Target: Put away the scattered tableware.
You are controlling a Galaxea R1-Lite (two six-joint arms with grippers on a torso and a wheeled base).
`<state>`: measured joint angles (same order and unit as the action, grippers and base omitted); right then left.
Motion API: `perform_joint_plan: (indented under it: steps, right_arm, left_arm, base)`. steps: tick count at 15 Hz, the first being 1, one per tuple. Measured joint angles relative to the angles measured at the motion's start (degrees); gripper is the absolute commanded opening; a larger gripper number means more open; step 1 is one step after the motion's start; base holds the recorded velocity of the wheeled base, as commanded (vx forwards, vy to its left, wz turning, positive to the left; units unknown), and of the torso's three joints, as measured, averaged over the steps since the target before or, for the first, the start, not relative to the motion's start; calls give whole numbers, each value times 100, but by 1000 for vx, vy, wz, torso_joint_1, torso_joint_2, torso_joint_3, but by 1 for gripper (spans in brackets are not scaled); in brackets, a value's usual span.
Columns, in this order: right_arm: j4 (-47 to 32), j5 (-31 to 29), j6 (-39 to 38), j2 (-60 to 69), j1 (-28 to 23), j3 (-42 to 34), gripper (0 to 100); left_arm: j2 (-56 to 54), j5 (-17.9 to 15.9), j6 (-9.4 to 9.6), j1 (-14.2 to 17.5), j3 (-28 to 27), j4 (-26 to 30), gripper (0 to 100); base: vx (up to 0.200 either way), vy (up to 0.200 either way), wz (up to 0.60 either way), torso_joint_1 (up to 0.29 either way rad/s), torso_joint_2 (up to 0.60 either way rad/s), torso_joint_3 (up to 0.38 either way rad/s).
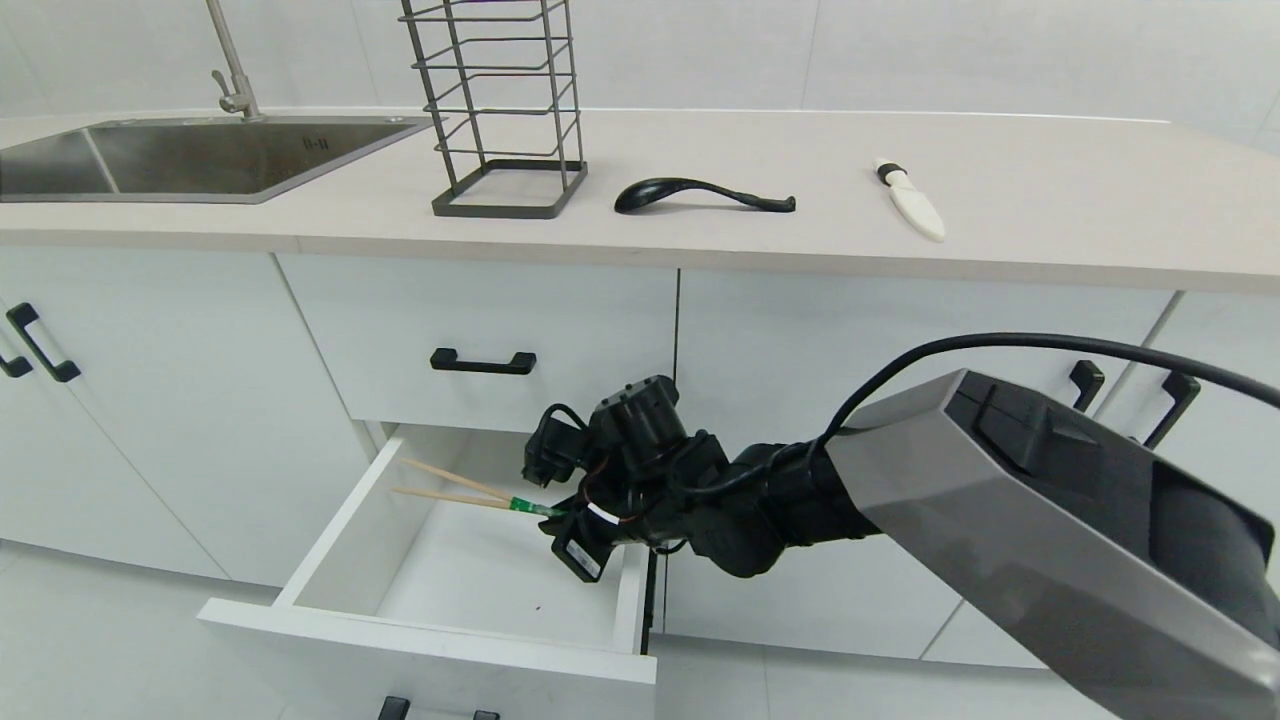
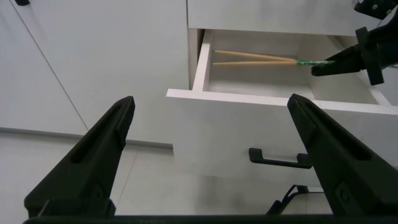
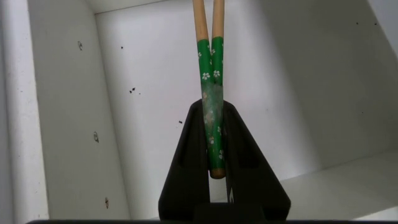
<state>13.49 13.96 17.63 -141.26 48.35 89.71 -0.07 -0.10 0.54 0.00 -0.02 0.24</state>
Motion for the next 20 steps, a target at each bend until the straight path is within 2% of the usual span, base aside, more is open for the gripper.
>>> perform_joint_plan:
  steps: [7,13,14,20]
  right_arm:
    - [-208,-63,33,-190,7,135,0]
    - [-513,-63,172,-418,46,535,0]
    - [-529,-63,178,-441,46,552,100]
    - [-595,-52,238,-535,51,717,100]
  left_arm:
    - [0,0,0,0,0,2,100]
    - [0,2,0,0,0,0,100]
    - [0,0,-2,0,0,2,100]
    - [0,0,0,0,2,0,100]
  base:
    - [0,0,0,0,0,0]
    - [0,0,0,0,0,0]
    - [0,0,0,0,0,0]
    - [0,0,0,0,0,0]
